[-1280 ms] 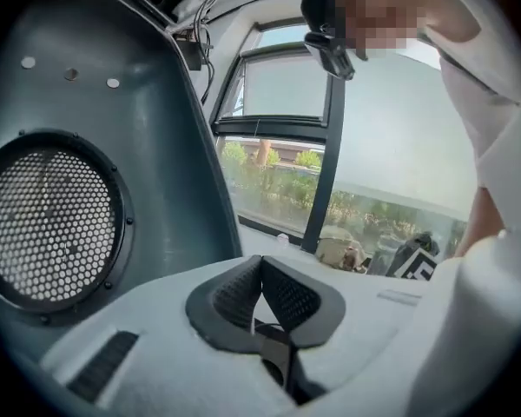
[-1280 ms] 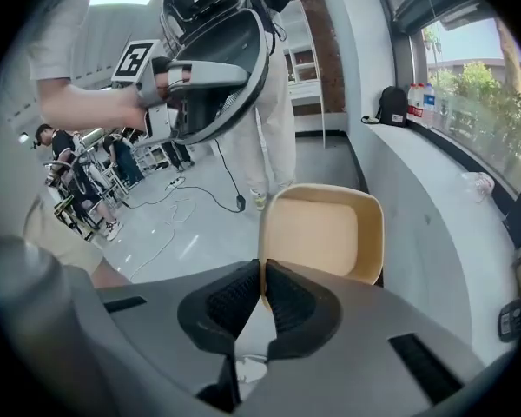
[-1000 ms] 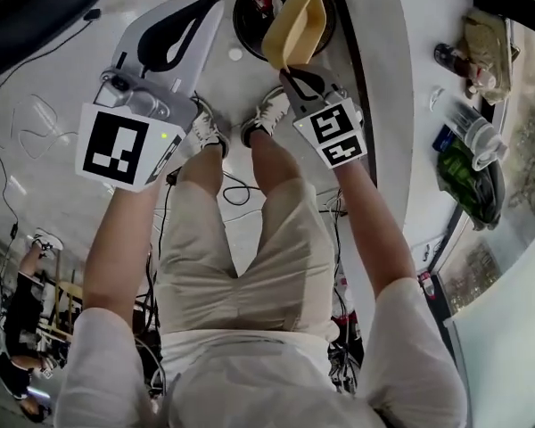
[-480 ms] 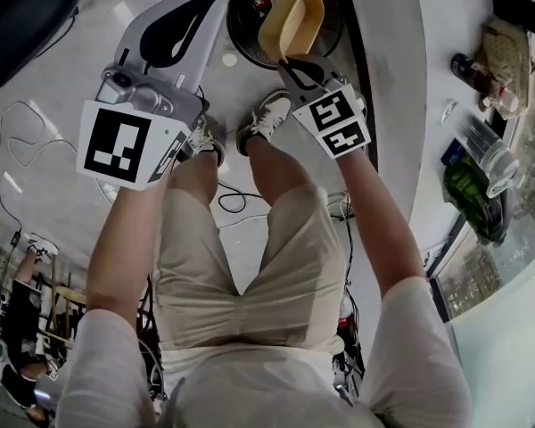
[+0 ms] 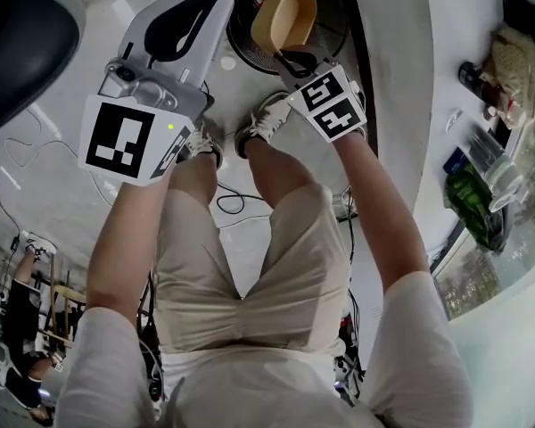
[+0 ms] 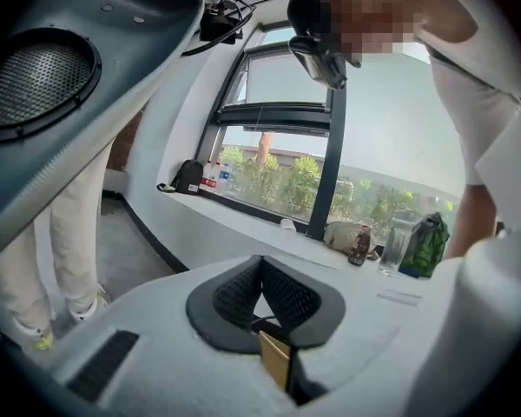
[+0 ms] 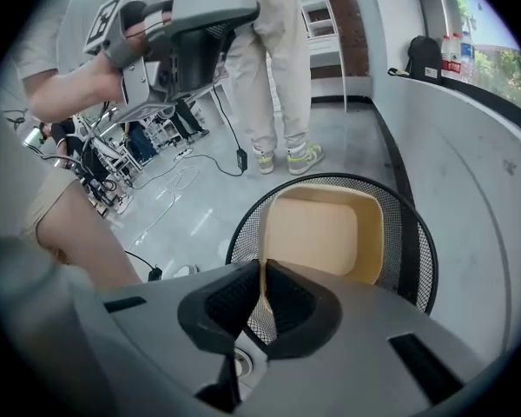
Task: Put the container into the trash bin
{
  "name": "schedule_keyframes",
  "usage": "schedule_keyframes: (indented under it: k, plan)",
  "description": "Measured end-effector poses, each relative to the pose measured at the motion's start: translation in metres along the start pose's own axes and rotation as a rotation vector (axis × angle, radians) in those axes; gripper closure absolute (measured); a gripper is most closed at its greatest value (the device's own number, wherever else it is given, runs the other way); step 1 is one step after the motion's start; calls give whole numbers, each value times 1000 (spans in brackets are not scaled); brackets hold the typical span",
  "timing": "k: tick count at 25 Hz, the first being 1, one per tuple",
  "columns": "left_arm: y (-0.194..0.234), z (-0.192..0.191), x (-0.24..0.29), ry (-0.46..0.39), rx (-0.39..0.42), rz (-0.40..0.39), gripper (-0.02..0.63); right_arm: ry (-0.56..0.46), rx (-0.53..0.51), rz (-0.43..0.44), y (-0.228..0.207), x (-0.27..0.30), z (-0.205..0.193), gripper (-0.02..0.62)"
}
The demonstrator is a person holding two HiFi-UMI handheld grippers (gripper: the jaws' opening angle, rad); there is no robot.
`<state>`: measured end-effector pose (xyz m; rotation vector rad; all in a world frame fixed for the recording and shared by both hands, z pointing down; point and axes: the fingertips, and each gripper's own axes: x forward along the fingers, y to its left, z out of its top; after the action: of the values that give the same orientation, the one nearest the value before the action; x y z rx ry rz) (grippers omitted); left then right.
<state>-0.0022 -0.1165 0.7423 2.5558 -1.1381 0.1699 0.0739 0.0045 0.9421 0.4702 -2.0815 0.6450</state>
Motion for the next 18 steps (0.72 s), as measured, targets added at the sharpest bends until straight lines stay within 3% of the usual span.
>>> schedule_keyframes:
  k: [13, 18]
  plan:
    - [12, -22, 17, 8, -23, 16, 589, 131, 0, 64, -20, 35, -17, 574]
    - [15, -31, 19, 17, -34, 20, 589, 236, -17, 154, -18, 51, -28, 574]
